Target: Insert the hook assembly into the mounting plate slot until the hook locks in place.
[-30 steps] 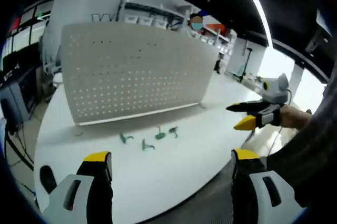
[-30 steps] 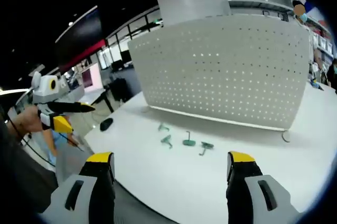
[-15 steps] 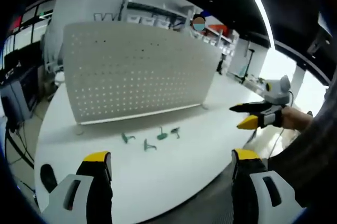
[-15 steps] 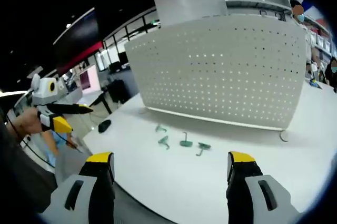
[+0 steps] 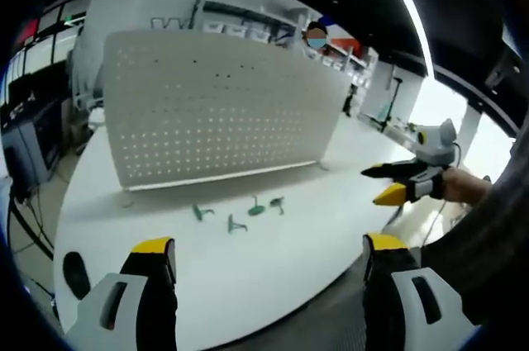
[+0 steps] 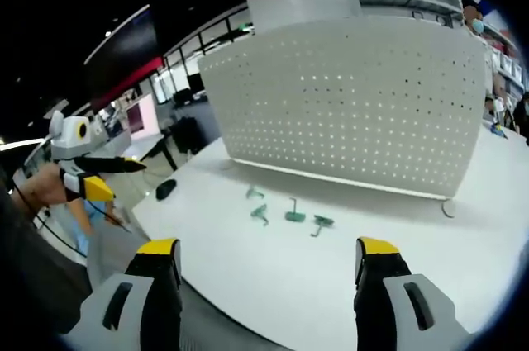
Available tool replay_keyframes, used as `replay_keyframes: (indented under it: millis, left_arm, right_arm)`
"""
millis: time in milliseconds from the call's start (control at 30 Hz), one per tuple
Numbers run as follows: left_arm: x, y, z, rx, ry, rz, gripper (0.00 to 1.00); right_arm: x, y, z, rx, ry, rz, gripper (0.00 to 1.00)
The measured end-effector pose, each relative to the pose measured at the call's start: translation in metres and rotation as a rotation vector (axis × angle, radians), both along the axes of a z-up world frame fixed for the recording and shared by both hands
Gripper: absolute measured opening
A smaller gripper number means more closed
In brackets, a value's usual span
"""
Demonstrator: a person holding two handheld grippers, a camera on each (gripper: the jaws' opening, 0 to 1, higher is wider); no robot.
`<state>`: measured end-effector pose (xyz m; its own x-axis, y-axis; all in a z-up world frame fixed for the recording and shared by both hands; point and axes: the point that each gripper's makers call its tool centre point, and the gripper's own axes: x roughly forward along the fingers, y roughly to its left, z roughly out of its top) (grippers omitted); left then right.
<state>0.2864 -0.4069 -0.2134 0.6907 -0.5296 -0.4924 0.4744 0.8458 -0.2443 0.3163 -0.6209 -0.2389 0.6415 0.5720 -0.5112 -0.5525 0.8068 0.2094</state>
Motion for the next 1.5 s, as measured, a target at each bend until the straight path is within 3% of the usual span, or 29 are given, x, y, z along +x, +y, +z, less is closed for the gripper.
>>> replay_keyframes:
  millis: [833,1267,1500]
  left_arm:
    - [-0.002,0.0,-0.003,-0.004,0.011,0.0,0.94]
    - [-0.003,0.004,-0.005,-0.008,0.018,0.007,0.94]
    - [-0.002,0.005,-0.006,-0.008,0.017,0.012,0.94]
  right_arm:
    - [0.0,-0.005,-0.003,-0.021,-0.002,-0.007,0.88]
    - [0.013,-0.007,-0.006,-0.02,0.001,0.014,0.76]
    - [0.014,0.002,-0.019,-0.035,0.025,0.042,0.72]
